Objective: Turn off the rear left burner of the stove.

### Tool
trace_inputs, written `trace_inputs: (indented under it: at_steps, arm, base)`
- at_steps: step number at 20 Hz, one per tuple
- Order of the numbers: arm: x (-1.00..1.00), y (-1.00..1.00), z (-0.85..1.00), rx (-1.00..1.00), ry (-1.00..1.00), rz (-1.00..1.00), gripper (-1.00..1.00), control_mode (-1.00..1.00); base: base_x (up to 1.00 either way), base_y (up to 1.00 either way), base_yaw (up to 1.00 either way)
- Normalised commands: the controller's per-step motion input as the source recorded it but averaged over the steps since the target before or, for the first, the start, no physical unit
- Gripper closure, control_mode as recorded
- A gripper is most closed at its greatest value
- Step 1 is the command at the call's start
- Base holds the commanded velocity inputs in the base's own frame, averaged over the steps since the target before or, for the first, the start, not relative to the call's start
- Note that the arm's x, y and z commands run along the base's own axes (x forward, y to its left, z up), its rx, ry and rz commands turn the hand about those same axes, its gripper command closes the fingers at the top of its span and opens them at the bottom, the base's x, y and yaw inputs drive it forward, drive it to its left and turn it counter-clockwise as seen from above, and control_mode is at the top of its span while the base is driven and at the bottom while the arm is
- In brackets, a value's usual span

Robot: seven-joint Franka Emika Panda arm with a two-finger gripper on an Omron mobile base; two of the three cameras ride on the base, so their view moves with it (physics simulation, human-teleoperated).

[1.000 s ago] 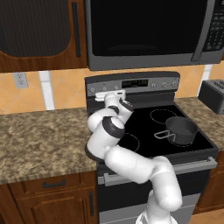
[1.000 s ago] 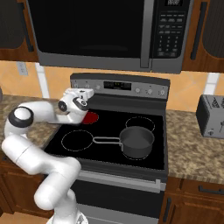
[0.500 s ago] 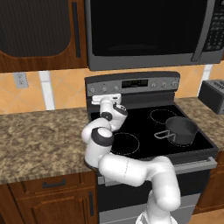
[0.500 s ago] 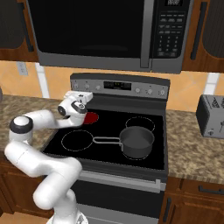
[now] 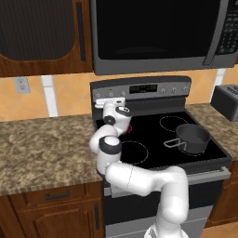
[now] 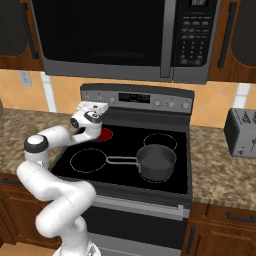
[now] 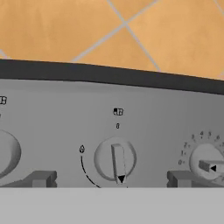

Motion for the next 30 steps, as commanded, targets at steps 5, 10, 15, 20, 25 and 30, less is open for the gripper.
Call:
trace_inputs:
  at_steps: [5, 10, 15, 20, 25, 30]
  arm:
    - [0.47, 0.0, -0.06, 0.0, 0.0, 0.0, -1.0, -1.0]
    - [0.31, -0.04, -0.04, 0.0, 0.0, 0.0, -1.0, -1.0]
    - [0.01, -0.09, 0.0, 0.0, 0.0, 0.0, -1.0, -1.0]
    - [0.01, -0.02, 0.16, 0.0, -0.03, 0.0, -1.0, -1.0]
    - [0.0, 0.0, 0.09, 0.0, 0.0, 0.0, -1.0, -1.0]
    - [0.0, 0.0, 0.0, 0.0, 0.0, 0.0, 1.0, -1.0]
  base:
    - [0.0, 0.0, 0.0]
    - [0.0, 0.0, 0.0]
    - [0.0, 0.0, 0.0]
    - [0.0, 0.0, 0.0]
    - [0.0, 0.0, 0.0]
    - [0.0, 0.0, 0.0]
